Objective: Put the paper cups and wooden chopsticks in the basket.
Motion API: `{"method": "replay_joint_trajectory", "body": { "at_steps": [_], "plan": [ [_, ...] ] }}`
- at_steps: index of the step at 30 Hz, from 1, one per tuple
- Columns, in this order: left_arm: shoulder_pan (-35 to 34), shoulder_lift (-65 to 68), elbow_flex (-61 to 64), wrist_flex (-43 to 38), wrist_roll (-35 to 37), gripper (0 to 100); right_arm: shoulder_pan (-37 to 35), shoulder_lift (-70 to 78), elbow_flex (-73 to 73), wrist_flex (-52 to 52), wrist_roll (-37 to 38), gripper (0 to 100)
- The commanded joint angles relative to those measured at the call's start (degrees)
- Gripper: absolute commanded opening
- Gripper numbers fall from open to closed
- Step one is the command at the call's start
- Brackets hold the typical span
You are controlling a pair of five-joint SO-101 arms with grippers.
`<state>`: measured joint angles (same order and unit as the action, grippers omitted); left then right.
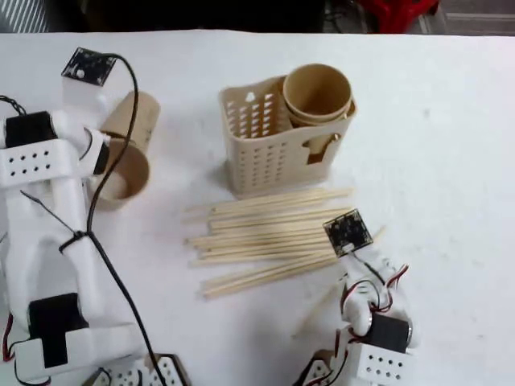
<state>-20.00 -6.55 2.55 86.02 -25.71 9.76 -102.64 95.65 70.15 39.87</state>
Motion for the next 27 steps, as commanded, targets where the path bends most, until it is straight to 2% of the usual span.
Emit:
{"method": "replay_joint_trajectory", "body": {
  "at_steps": [1, 7, 11, 16, 18, 21, 27],
  "plan": [
    [-0.7, -0.3, 1.2, -0.2, 1.2, 3, 0.2, -0.5, 0.6, 0.3, 0.7, 1.8],
    [-4.1, 0.0, 13.4, -11.3, 1.2, 5, 0.2, -0.5, 0.6, 0.3, 0.7, 1.8],
    [-4.9, 0.0, 20.1, -16.6, -0.4, 12, 0.2, -0.5, 0.6, 0.3, 0.7, 1.8],
    [-4.9, -0.3, 23.0, -19.3, -1.6, 7, 0.2, -0.5, 0.6, 0.3, 0.7, 1.8],
    [-4.9, -0.5, 22.2, -19.1, -1.4, 2, 0.2, -0.5, 0.6, 0.3, 0.7, 1.8],
    [-5.0, -0.5, 17.8, -16.0, -1.1, 2, 0.2, -0.5, 0.6, 0.3, 0.7, 1.8],
    [-3.3, -0.5, -0.2, -0.6, 1.9, 2, 0.2, -0.5, 0.6, 0.2, 0.7, 1.8]
  ]
}}
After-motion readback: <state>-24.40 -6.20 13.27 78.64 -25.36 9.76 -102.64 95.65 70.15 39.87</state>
